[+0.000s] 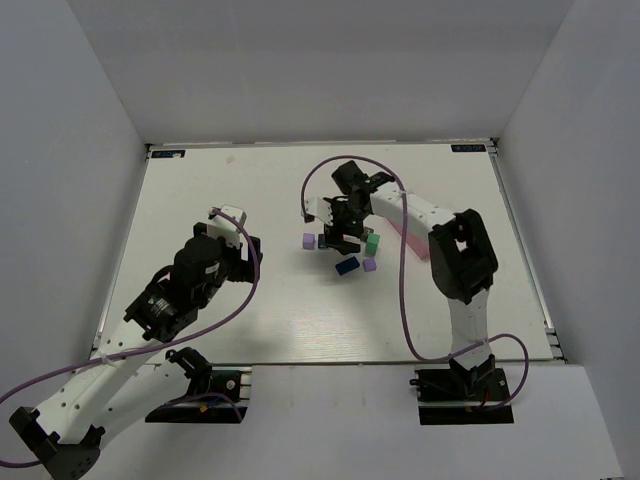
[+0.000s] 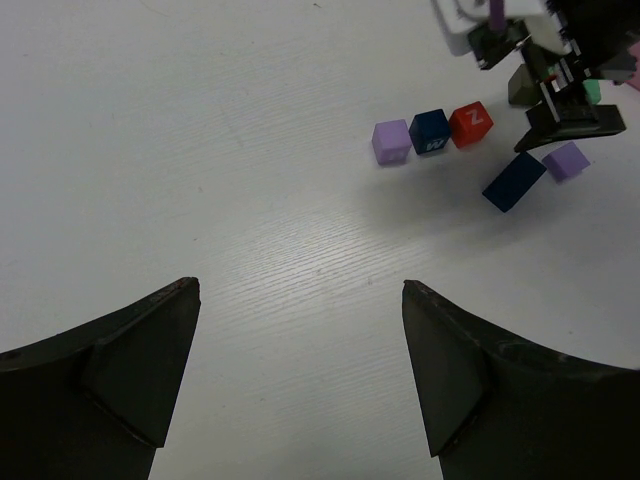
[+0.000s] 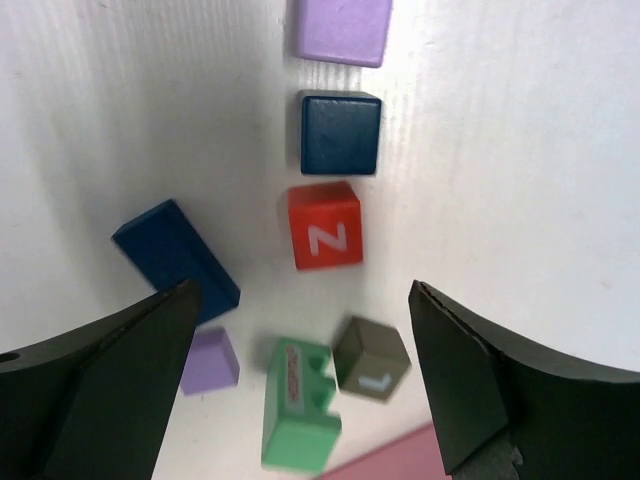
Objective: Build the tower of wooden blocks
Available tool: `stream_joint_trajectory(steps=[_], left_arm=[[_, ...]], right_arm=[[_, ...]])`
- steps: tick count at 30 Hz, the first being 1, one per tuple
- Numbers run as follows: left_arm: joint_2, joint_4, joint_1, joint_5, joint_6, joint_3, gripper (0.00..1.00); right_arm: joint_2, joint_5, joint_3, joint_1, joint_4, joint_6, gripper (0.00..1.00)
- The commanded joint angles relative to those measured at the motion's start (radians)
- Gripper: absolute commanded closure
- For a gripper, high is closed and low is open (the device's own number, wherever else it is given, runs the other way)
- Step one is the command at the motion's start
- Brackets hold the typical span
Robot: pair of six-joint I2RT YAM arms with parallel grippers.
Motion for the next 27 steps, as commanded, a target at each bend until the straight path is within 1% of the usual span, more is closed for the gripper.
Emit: stream_joint_trajectory(steps=[1,4,8,11,13,15,16,18,19,20,23,27], left_arm=[[-0.011,0.007,0.006,-0.002,0.006,-0.006,0.08],[-0.011,0.007,0.006,-0.002,0.006,-0.006,0.08],[-0.011,0.007,0.006,-0.002,0.006,-0.006,0.08],[-0.011,0.007,0.006,-0.002,0.006,-0.006,0.08],[-0.011,0.007,0.006,-0.002,0.006,-0.006,0.08],[-0.011,0.007,0.006,-0.002,0.006,-0.006,0.08],[-0.011,0.007,0.006,-0.002,0.006,-0.006,0.08],[-0.011,0.007,0.006,-0.002,0.006,-0.006,0.08],[-0.011,0.007,0.006,-0.002,0.006,-0.006,0.08],[-0.011,0.007,0.006,-0.002,0.006,-0.006,0.08],[-0.011,0.007,0.006,-0.002,0.006,-0.006,0.08],[-0.011,0.007,0.006,-0.002,0.006,-0.006,0.08]], right_arm=[[-0.144,-0.004,-0.036,-0.004,0.054,0.017,0.09],[-0.203,0.014,-0.076,-0.013,0.131,0.052,0.09],[-0.214,-0.008,-0.121,-0.024,0.198,0.046,0.09],[-0.175,-0.057,-0.099,-0.033,0.159,0.029,0.09],[-0.146,-0.076,-0.096,-0.034,0.138,-0.012,0.09],[-0.134,-0.096,-0.104,-0.034,0.132,-0.054,0.15],[-0.131,-0.099,-0.113,-0.034,0.126,-0.081,0.21],[-0.106,-0.113,-0.115,-0.036,0.126,-0.105,0.28],[-0.102,-0.119,-0.112,-0.038,0.119,-0.13,0.34],[-0.099,-0.116,-0.11,-0.038,0.117,-0.138,0.38],[-0.071,-0.107,-0.105,-0.036,0.123,-0.16,0.44],[-0.051,-0.113,-0.105,-0.038,0.131,-0.181,0.44]])
